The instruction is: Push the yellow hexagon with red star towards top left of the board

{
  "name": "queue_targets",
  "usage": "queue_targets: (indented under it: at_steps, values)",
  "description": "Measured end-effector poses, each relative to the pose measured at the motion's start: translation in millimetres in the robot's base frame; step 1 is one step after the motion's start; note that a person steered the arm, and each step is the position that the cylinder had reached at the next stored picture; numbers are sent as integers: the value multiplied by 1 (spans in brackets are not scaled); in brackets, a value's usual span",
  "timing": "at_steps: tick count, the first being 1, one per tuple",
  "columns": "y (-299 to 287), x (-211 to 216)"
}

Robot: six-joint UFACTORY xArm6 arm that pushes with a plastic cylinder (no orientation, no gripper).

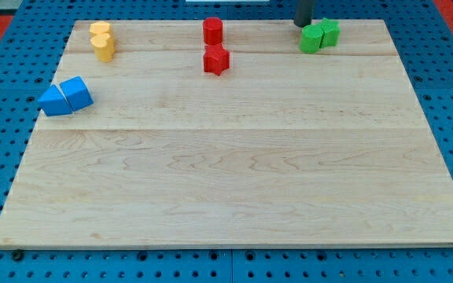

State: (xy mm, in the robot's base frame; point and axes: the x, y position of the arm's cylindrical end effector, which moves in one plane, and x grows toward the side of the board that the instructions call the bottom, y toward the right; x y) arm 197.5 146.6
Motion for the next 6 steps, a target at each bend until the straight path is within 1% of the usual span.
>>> queue_targets:
  at_steps: [2,4,5,6]
  values:
    - [27,7]
    - [36,43]
    - [36,22]
    - [57,5]
